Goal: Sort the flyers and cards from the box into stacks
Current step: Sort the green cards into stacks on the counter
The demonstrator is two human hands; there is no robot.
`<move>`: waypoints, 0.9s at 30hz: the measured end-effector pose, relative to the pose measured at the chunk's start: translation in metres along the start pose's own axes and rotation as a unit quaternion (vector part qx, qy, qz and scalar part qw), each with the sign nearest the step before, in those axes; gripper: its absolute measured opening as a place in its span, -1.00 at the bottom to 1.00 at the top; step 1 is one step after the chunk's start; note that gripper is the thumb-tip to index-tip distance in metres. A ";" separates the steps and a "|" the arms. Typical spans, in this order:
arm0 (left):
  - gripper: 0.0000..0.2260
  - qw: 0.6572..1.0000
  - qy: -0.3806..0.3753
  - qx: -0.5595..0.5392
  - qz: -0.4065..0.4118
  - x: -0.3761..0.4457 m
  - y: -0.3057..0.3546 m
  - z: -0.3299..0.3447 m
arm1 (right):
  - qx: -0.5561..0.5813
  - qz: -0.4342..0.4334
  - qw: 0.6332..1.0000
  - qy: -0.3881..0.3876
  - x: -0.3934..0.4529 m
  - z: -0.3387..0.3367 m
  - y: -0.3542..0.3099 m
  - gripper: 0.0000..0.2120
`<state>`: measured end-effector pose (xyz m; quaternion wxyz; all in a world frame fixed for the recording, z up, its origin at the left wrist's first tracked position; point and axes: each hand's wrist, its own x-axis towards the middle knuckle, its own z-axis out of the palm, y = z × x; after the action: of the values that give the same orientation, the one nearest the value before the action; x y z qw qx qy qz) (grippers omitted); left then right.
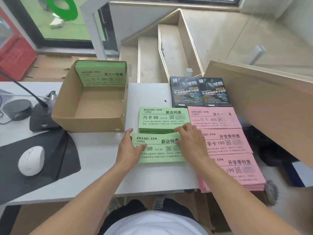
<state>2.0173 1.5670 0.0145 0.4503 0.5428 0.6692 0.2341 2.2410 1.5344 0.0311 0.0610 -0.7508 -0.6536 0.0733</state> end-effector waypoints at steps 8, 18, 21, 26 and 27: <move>-0.27 0.991 -0.025 -0.104 -0.082 -0.020 -0.004 0.000 | 0.037 -0.115 0.990 -0.077 -0.038 0.019 -0.022 -0.53; -0.30 0.982 -0.080 -0.143 -0.092 -0.015 0.012 0.013 | 0.004 -0.065 0.992 -0.112 -0.028 0.007 -0.005 -0.55; -0.30 0.986 -0.058 -0.126 -0.087 -0.016 0.012 0.010 | 0.032 -0.048 0.993 -0.106 -0.029 0.002 -0.013 -0.53; -0.47 0.993 -0.039 -0.108 -0.024 -0.024 0.020 -0.004 | -0.023 -0.059 0.984 -0.165 -0.017 -0.015 -0.027 -0.56; -0.51 0.993 -0.020 -0.114 0.020 -0.027 0.024 -0.010 | -0.015 -0.065 0.986 -0.154 -0.011 -0.022 -0.033 -0.56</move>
<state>2.0206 1.5506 0.0479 0.5175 0.5060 0.6180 0.3069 2.2120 1.5280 0.0589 -0.0467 -0.6875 -0.7033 0.1744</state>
